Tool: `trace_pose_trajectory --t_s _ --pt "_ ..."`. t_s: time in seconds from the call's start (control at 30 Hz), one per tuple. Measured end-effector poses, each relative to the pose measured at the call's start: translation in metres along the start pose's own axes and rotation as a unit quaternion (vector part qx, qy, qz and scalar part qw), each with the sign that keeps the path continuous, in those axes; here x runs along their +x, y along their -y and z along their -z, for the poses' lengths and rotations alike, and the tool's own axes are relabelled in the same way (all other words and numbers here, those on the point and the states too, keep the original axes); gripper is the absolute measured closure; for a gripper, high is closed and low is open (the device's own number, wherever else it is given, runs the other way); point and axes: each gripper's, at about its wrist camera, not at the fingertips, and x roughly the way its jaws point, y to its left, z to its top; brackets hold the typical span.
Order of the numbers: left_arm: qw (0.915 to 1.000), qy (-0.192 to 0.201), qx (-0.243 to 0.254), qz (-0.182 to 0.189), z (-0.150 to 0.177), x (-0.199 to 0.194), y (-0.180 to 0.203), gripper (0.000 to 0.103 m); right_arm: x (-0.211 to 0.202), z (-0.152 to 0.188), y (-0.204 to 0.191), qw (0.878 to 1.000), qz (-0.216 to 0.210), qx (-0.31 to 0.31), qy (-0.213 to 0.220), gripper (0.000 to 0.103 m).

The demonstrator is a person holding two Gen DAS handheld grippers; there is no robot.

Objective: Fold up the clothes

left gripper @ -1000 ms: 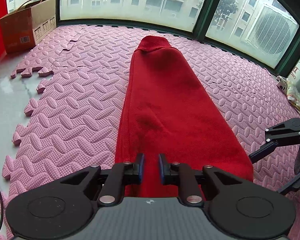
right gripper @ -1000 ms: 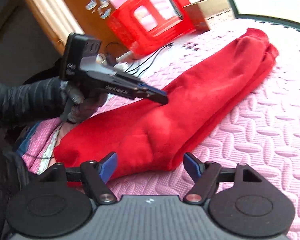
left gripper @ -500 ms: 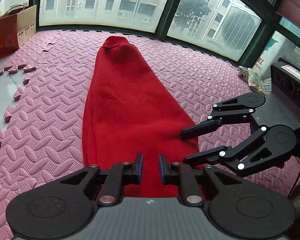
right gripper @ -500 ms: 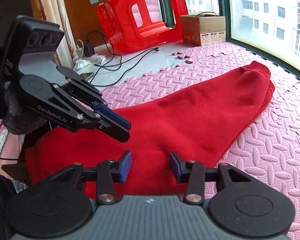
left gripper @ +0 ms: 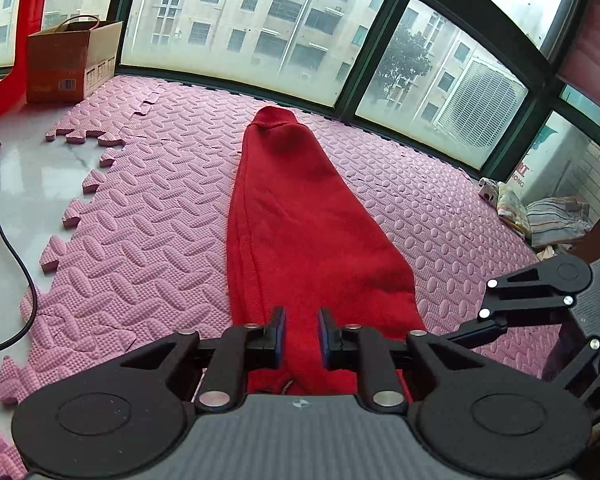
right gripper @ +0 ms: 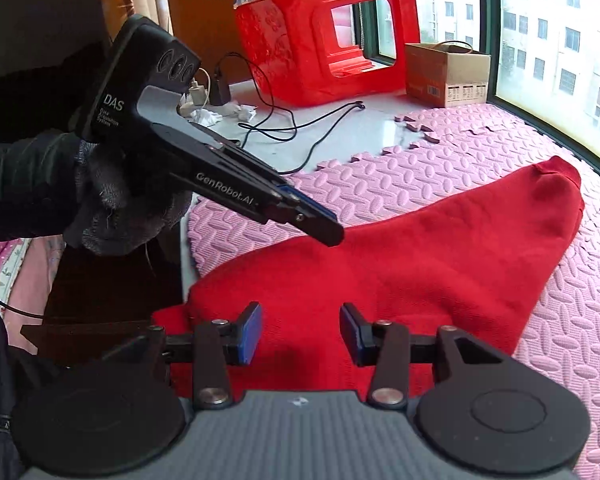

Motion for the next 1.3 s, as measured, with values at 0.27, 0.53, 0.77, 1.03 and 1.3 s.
trace_pose_trajectory --t_s 0.27,0.53,0.77,1.03,1.3 --pt "0.9986 0.038 -0.021 0.030 0.020 -0.037 0.003 0.083 0.044 0.001 -0.026 0.999 0.032 0.015 0.006 0.059" --pt "0.9973 0.019 -0.046 0.053 0.040 -0.021 0.003 0.083 0.018 0.004 -0.027 0.997 0.061 0.030 0.028 0.048" --pt "0.9970 0.001 -0.061 0.048 0.048 -0.009 -0.007 0.084 0.010 0.028 0.001 0.992 0.080 0.097 0.004 0.046" --pt "0.9981 0.003 -0.046 0.042 0.028 -0.012 0.004 0.080 -0.002 0.014 0.026 0.990 0.086 0.107 0.026 0.046" --pt "0.9992 -0.006 -0.032 0.024 -0.020 0.026 0.009 0.075 0.016 0.000 0.084 0.983 0.120 0.141 0.019 0.046"
